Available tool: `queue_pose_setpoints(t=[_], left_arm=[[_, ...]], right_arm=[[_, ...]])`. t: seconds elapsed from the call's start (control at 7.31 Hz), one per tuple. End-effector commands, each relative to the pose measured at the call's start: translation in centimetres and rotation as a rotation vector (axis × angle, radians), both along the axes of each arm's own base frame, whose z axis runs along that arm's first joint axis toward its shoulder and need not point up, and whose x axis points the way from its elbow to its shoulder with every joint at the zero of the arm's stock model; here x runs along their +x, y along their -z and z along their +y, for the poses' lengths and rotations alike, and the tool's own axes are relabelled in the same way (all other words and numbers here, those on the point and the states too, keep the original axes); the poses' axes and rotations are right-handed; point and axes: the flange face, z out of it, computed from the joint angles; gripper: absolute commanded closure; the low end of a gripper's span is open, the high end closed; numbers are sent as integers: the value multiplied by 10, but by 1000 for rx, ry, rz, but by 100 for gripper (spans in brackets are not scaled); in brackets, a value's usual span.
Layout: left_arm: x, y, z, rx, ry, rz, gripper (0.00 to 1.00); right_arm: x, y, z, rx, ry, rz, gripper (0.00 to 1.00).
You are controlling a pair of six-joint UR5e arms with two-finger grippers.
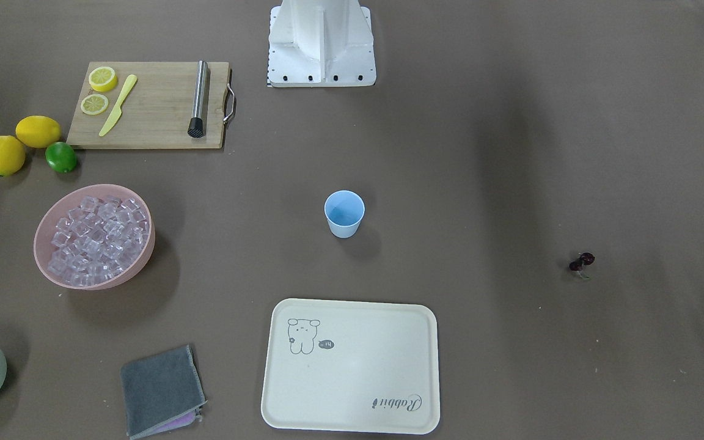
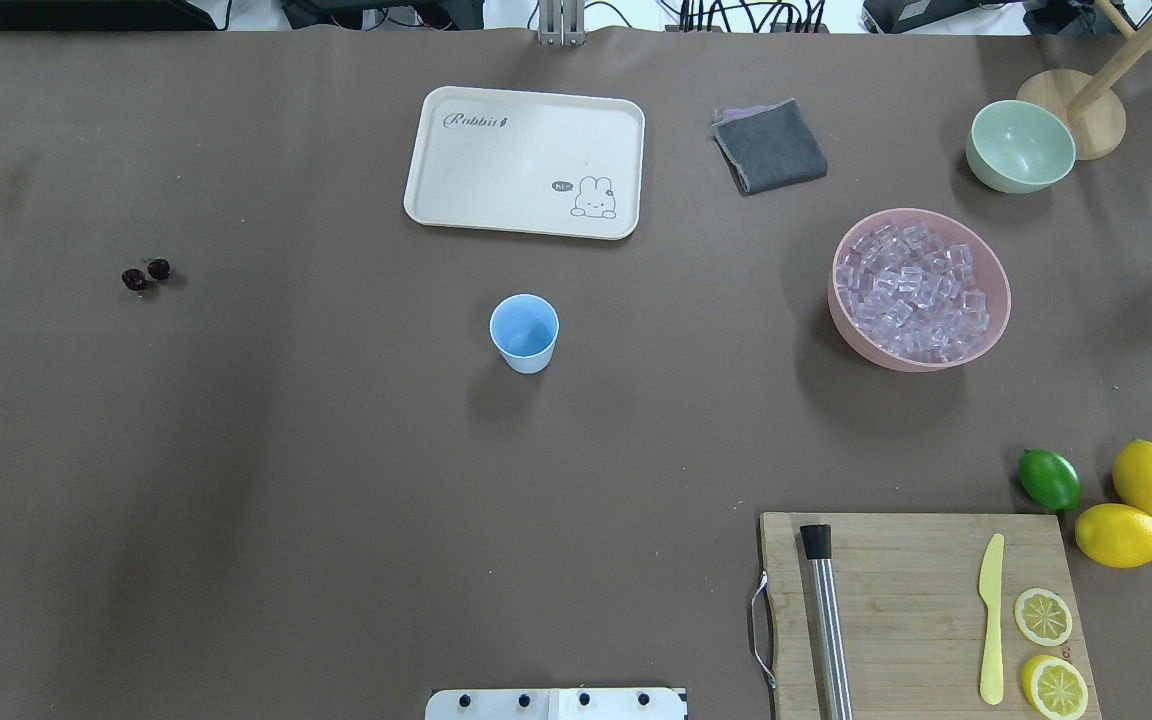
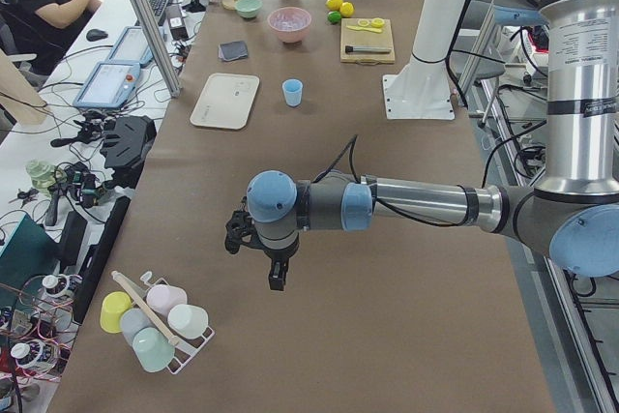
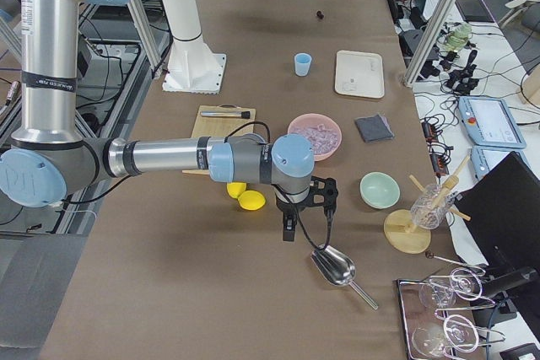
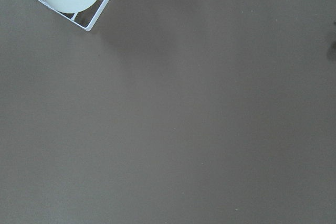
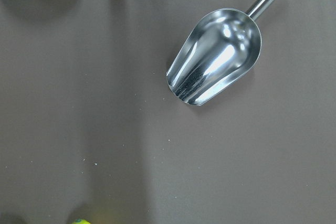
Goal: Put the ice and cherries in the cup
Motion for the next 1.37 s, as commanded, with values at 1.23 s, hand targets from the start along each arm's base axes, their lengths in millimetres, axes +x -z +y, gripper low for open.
queue_pose_setpoints(t=[1.23], left_arm=[[-1, -9, 6, -19, 0, -16, 2]], right_arm=[[-274, 229, -70, 195, 160, 23, 2]])
